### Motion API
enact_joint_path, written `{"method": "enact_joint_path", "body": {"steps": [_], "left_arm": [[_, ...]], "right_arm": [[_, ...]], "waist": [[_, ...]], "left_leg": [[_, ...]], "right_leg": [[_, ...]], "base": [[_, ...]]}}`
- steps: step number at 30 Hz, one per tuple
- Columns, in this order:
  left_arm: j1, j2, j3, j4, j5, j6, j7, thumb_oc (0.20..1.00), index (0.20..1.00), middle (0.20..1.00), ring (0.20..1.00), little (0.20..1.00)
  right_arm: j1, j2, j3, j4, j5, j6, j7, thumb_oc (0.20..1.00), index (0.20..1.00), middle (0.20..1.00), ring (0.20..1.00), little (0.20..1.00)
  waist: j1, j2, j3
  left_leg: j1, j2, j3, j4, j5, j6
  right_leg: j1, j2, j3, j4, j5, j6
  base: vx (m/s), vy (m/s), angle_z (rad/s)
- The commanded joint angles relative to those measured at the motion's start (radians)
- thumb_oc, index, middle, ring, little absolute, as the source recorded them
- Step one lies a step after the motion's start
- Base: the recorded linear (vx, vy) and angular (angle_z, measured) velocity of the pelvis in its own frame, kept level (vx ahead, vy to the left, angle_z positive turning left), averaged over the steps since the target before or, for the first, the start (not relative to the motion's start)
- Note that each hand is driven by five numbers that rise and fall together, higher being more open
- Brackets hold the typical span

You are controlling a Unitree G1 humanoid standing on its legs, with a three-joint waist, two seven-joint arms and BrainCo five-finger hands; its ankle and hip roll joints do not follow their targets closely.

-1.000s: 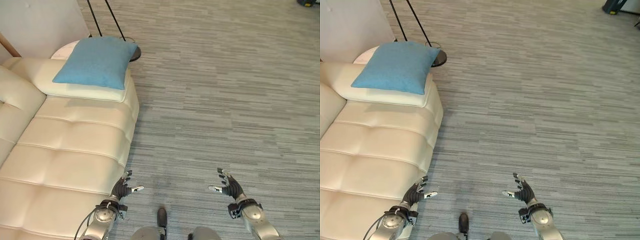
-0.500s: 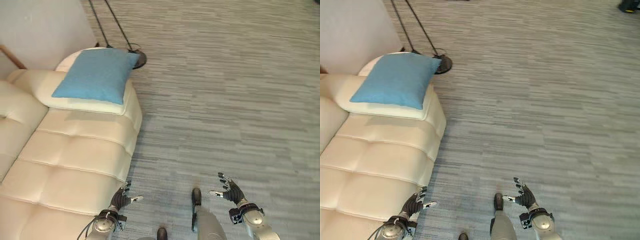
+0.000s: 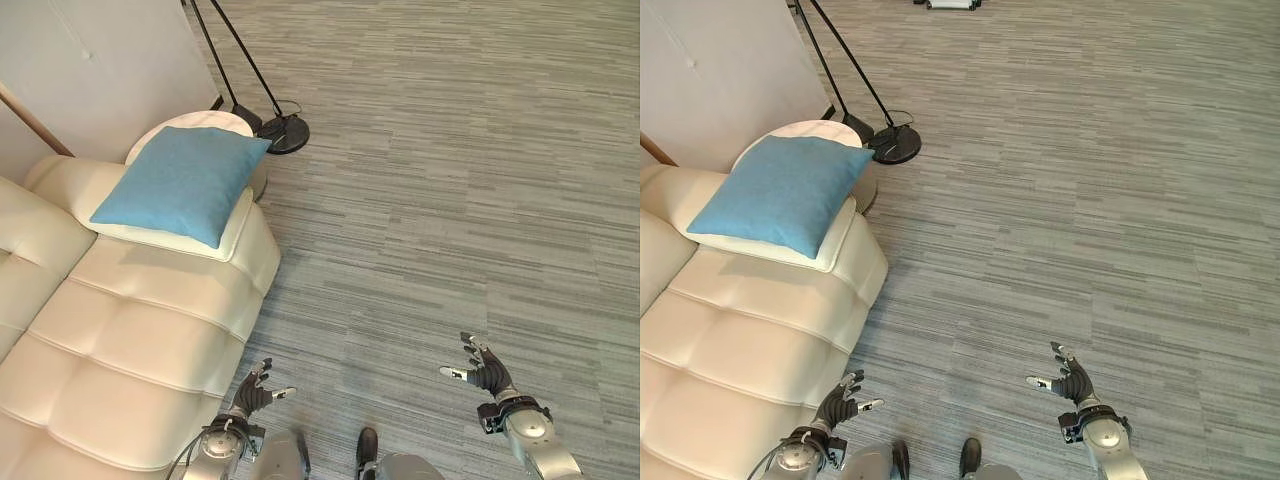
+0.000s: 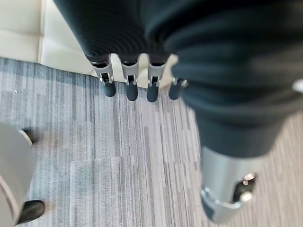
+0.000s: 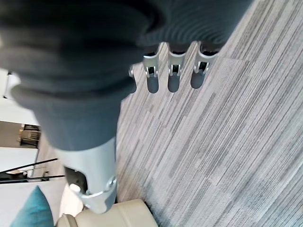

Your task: Pick up all the scattered cushions and arrange them neatly on the sofa.

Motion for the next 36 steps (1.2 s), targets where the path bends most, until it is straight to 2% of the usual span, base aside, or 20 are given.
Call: {"method": "enact_joint_path", "body": {"steps": [1, 4, 7, 9, 11, 14, 17, 18, 19, 20, 21, 22, 24, 25, 26, 30, 31, 34, 35, 36], "left_arm": [[0.006, 0.039, 0.028, -0.029, -0.008, -0.015, 0.022, 1.000, 1.000, 1.000, 1.000, 1.000], [0.021, 0.036, 0.050, -0.024, -0.005, -0.012, 0.020, 1.000, 1.000, 1.000, 1.000, 1.000], [0.024, 0.037, 0.055, -0.018, -0.008, -0.013, 0.019, 1.000, 1.000, 1.000, 1.000, 1.000], [0.020, 0.041, 0.055, -0.003, -0.006, -0.018, 0.019, 1.000, 1.000, 1.000, 1.000, 1.000], [0.015, 0.051, 0.053, -0.008, -0.009, -0.019, 0.019, 1.000, 1.000, 1.000, 1.000, 1.000], [0.005, 0.068, 0.048, -0.019, -0.003, -0.023, 0.019, 1.000, 1.000, 1.000, 1.000, 1.000], [-0.002, 0.071, 0.050, -0.022, -0.007, -0.026, 0.022, 1.000, 1.000, 1.000, 1.000, 1.000], [-0.006, 0.068, 0.048, -0.018, -0.012, -0.027, 0.024, 1.000, 1.000, 1.000, 1.000, 1.000], [-0.004, 0.066, 0.046, -0.018, -0.013, -0.028, 0.023, 1.000, 1.000, 1.000, 1.000, 1.000], [-0.004, 0.066, 0.046, -0.018, -0.013, -0.028, 0.023, 1.000, 1.000, 1.000, 1.000, 1.000], [0.000, 0.067, 0.043, -0.019, -0.012, -0.028, 0.020, 1.000, 1.000, 1.000, 1.000, 1.000], [0.004, 0.065, 0.043, -0.016, -0.014, -0.028, 0.019, 1.000, 1.000, 1.000, 1.000, 1.000], [0.009, 0.056, 0.045, -0.008, -0.015, -0.028, 0.020, 1.000, 1.000, 1.000, 1.000, 1.000], [0.009, 0.056, 0.045, -0.008, -0.015, -0.028, 0.020, 1.000, 1.000, 1.000, 1.000, 1.000], [0.010, 0.050, 0.049, -0.002, -0.010, -0.029, 0.020, 1.000, 1.000, 1.000, 1.000, 1.000], [0.010, 0.041, 0.055, 0.011, 0.006, -0.036, 0.020, 1.000, 1.000, 1.000, 1.000, 1.000], [0.006, 0.040, 0.049, 0.018, 0.016, -0.039, 0.015, 1.000, 1.000, 1.000, 1.000, 1.000], [-0.002, 0.030, 0.040, 0.043, 0.020, -0.040, 0.019, 1.000, 1.000, 1.000, 1.000, 1.000], [-0.002, 0.030, 0.041, 0.043, 0.020, -0.040, 0.019, 1.000, 1.000, 1.000, 1.000, 1.000], [-0.005, 0.031, 0.043, 0.044, 0.010, -0.042, 0.022, 1.000, 1.000, 1.000, 1.000, 1.000]], "right_arm": [[0.015, -0.033, -0.024, -0.042, 0.017, -0.045, -0.012, 1.000, 1.000, 1.000, 1.000, 1.000], [0.017, -0.025, -0.024, -0.043, 0.005, -0.043, -0.003, 1.000, 1.000, 1.000, 1.000, 1.000], [0.019, -0.018, -0.019, -0.039, -0.002, -0.036, 0.005, 1.000, 1.000, 1.000, 1.000, 1.000], [0.026, -0.002, -0.017, -0.036, -0.004, -0.035, 0.014, 1.000, 1.000, 1.000, 1.000, 1.000], [0.029, 0.007, -0.014, -0.046, -0.007, -0.032, 0.020, 1.000, 1.000, 1.000, 1.000, 1.000], [0.020, 0.023, -0.006, -0.043, -0.007, -0.034, 0.028, 1.000, 1.000, 1.000, 1.000, 1.000], [0.016, 0.026, -0.005, -0.041, -0.005, -0.038, 0.024, 1.000, 1.000, 1.000, 1.000, 1.000], [0.015, 0.025, -0.005, -0.046, -0.005, -0.039, 0.022, 1.000, 1.000, 1.000, 1.000, 1.000], [0.016, 0.023, -0.006, -0.051, -0.004, -0.038, 0.022, 1.000, 1.000, 1.000, 1.000, 1.000], [0.016, 0.022, -0.006, -0.051, -0.004, -0.038, 0.022, 1.000, 1.000, 1.000, 1.000, 1.000], [0.014, 0.013, -0.002, -0.055, -0.007, -0.037, 0.021, 1.000, 1.000, 1.000, 1.000, 1.000], [0.011, 0.008, 0.001, -0.059, -0.008, -0.035, 0.021, 1.000, 1.000, 1.000, 1.000, 1.000], [0.007, 0.003, 0.007, -0.061, -0.010, -0.032, 0.020, 1.000, 1.000, 1.000, 1.000, 1.000], [0.007, 0.003, 0.008, -0.061, -0.010, -0.032, 0.020, 1.000, 1.000, 1.000, 1.000, 1.000], [0.005, 0.000, 0.012, -0.060, -0.014, -0.030, 0.021, 1.000, 1.000, 1.000, 1.000, 1.000], [0.005, -0.006, 0.015, -0.054, -0.030, -0.030, 0.024, 1.000, 1.000, 1.000, 1.000, 1.000], [0.020, -0.004, 0.009, -0.052, -0.030, -0.029, 0.031, 1.000, 1.000, 1.000, 1.000, 1.000], [0.039, -0.004, -0.005, -0.038, -0.024, -0.035, 0.029, 1.000, 1.000, 1.000, 1.000, 1.000], [0.039, -0.003, -0.005, -0.038, -0.024, -0.035, 0.029, 1.000, 1.000, 1.000, 1.000, 1.000], [0.045, -0.011, -0.009, -0.042, -0.011, -0.038, 0.029, 1.000, 1.000, 1.000, 1.000, 1.000]], "waist": [[0.029, 0.020, -0.009], [0.044, 0.013, -0.029], [0.048, 0.009, -0.043], [0.046, -0.019, -0.055], [0.047, -0.039, -0.058], [0.051, -0.046, -0.060], [0.048, -0.033, -0.062], [0.035, -0.019, -0.059], [0.024, -0.009, -0.053], [0.023, -0.008, -0.055], [0.013, 0.008, -0.039], [0.005, 0.011, -0.031], [-0.013, 0.010, -0.009], [-0.014, 0.010, -0.009], [-0.026, 0.004, -0.002], [-0.045, 0.012, 0.009], [-0.050, 0.010, 0.003], [-0.054, 0.014, -0.017], [-0.057, 0.011, -0.019], [-0.058, 0.013, -0.027]], "left_leg": [[0.002, 0.023, -0.018, -0.019, 0.113, -0.024], [-0.033, 0.040, 0.038, -0.024, 0.139, -0.024], [-0.036, 0.025, 0.045, 0.030, 0.147, -0.014], [-0.028, -0.007, 0.065, 0.077, 0.106, 0.010], [-0.019, -0.042, 0.074, 0.122, 0.046, 0.048], [0.025, -0.096, 0.078, 0.156, -0.046, 0.100], [0.074, -0.124, 0.057, 0.137, -0.072, 0.116], [0.132, -0.143, 0.027, 0.104, -0.086, 0.121], [0.167, -0.149, 0.003, 0.081, -0.085, 0.120], [0.166, -0.148, 0.002, 0.079, -0.083, 0.119], [0.208, -0.148, -0.029, 0.062, -0.089, 0.119], [0.227, -0.155, -0.044, 0.054, -0.097, 0.118], [0.279, -0.177, -0.085, 0.042, -0.111, 0.113], [0.278, -0.177, -0.086, 0.040, -0.109, 0.113], [0.302, -0.201, -0.118, 0.035, -0.118, 0.106], [0.339, -0.215, -0.173, 0.039, -0.135, 0.092], [0.362, -0.230, -0.218, 0.048, -0.144, 0.081], [0.365, -0.214, -0.248, 0.098, -0.122, 0.039], [0.361, -0.217, -0.249, 0.097, -0.118, 0.040], [0.332, -0.189, -0.224, 0.169, -0.100, 0.017]], "right_leg": [[0.023, -0.108, 0.051, 0.134, -0.143, 0.145], [0.109, -0.120, 0.069, 0.139, -0.178, 0.173], [0.110, -0.141, 0.081, 0.168, -0.157, 0.184], [0.097, -0.185, 0.087, 0.235, -0.090, 0.216], [0.057, -0.223, 0.112, 0.344, 0.026, 0.240], [0.000, -0.261, 0.127, 0.484, 0.163, 0.256], [-0.052, -0.253, 0.133, 0.536, 0.177, 0.246], [-0.107, -0.232, 0.130, 0.530, 0.134, 0.228], [-0.152, -0.208, 0.130, 0.515, 0.091, 0.215], [-0.153, -0.207, 0.129, 0.513, 0.092, 0.214], [-0.224, -0.191, 0.104, 0.456, 0.021, 0.198], [-0.251, -0.189, 0.097, 0.417, 0.013, 0.195], [-0.293, -0.167, 0.109, 0.304, 0.024, 0.204], [-0.292, -0.167, 0.108, 0.300, 0.027, 0.204], [-0.321, -0.152, 0.143, 0.208, 0.058, 0.221], [-0.352, -0.144, 0.165, 0.146, 0.096, 0.241], [-0.342, -0.145, 0.193, 0.135, 0.105, 0.242], [-0.284, -0.150, 0.174, 0.124, 0.124, 0.222], [-0.286, -0.153, 0.173, 0.123, 0.126, 0.222], [-0.252, -0.155, 0.151, 0.119, 0.116, 0.208]], "base": [[0.43, 0.113, -0.16], [0.55, 0.209, -0.22], [0.42, 0.212, -0.14], [0.45, 0.280, -0.36], [0.42, 0.317, -0.36], [0.46, 0.335, 0.12], [0.27, 0.117, 0.69], [0.49, 0.156, 0.55], [0.35, 0.090, 0.34], [0.34, 0.038, 0.51], [0.31, 0.012, 0.77], [0.41, 0.000, 0.87], [0.28, -0.037, 0.84], [0.32, -0.070, 0.84], [0.27, -0.066, 0.83], [0.27, -0.102, 0.75], [0.26, -0.171, 1.01], [0.25, -0.216, 1.21], [0.18, -0.231, 1.75], [0.20, -0.230, 1.62]]}}
